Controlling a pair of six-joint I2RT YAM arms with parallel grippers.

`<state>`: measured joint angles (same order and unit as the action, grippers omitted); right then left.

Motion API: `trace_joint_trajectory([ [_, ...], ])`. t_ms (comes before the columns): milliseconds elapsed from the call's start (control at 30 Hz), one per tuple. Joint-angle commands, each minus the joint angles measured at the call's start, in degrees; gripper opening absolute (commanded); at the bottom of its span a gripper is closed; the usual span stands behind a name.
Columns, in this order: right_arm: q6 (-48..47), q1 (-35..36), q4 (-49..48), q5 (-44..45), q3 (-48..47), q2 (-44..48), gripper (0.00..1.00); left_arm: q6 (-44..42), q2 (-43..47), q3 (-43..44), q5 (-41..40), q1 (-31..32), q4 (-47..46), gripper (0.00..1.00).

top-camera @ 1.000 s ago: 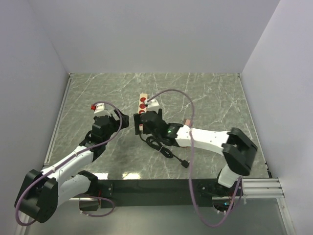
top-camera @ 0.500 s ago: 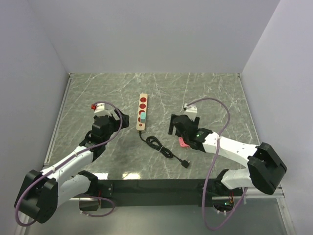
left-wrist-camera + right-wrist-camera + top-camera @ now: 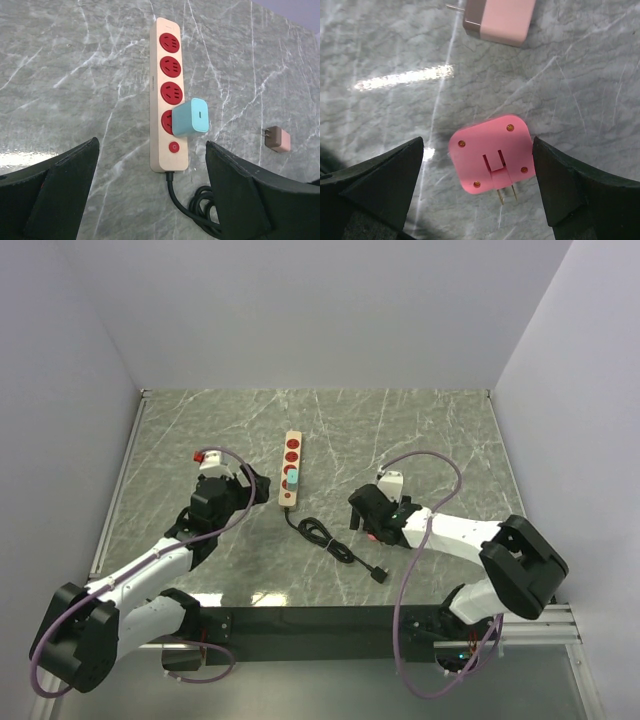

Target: Insert the plug

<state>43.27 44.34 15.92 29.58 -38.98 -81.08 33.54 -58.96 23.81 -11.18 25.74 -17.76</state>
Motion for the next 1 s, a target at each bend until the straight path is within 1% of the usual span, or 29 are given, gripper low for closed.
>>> trace_joint_trajectory([
  [0,0.77,-1.01,-0.8,0.56,-0.48,-1.71,0.96,-1.55,0.6,0.71,0.98,0.81,-2.72,0.93],
  [167,-0.72,-1.88,-0.89,0.57,-1.8,-4.61,0.96,-1.81,-0.28,1.06,0.55,1.33,-2.54,0.93],
  [267,-1.52,-3.02,-2.03,-1.79,-1.63,-5.58,0.95,-1.99,-0.45,1.32,0.28,1.6,-2.28,0.93],
  [367,-1.78,-3.03,-2.65,-3.39,-1.1,-5.85,0.92,-2.07,-0.54,1.41,0.11,1.69,-2.28,0.93],
  [467,-2.39,-3.03,-2.65,-3.92,-0.57,-5.41,0.86,-2.16,-0.89,1.5,-0.16,1.77,-2.11,0.93],
  [567,-2.57,-3.03,-1.25,-4.09,-0.83,-5.06,0.76,-2.08,-1.16,1.76,-0.07,1.95,-2.02,0.92],
  [600,-3.01,-3.03,-1.07,-4.97,-0.83,-4.97,0.69,-2.16,-1.16,1.68,0.1,1.95,-2.1,0.92],
  [633,-3.01,-3.03,-0.98,-5.23,-1.01,-4.88,0.63,-2.25,-1.16,1.68,0.19,2.12,-2.28,0.92],
  [667,-3.27,-2.94,-0.46,-5.59,-1.1,-4.88,0.48,-2.69,-1.07,1.68,0.37,2.3,-2.45,0.92],
  [767,-3.54,-3.03,-1.06,-6.9,-1.8,-4.97,0.28,-4.09,-0.19,0.8,0.72,4.05,-4.74,0.92],
  [800,-3.89,-3.03,-1.33,-7.43,-2.5,-5.31,0.16,-4.53,0.16,0.36,0.81,4.58,-5.35,0.92],
  [833,-4.15,-2.94,-1.59,-8.22,-3.02,-5.41,0.11,-5.23,0.77,0.18,1.07,5.46,-6.4,0.92],
  [867,-4.76,-3.03,-1.68,-8.66,-4.6,-6.19,0.0,-5.59,1.12,-0.08,1.33,5.9,-6.93,0.92],
  [967,-5.99,-2.94,-2.04,-10.16,-8.02,-7.33,0.0,-6.73,1.65,-0.35,3.26,7.31,-8.34,0.92],
])
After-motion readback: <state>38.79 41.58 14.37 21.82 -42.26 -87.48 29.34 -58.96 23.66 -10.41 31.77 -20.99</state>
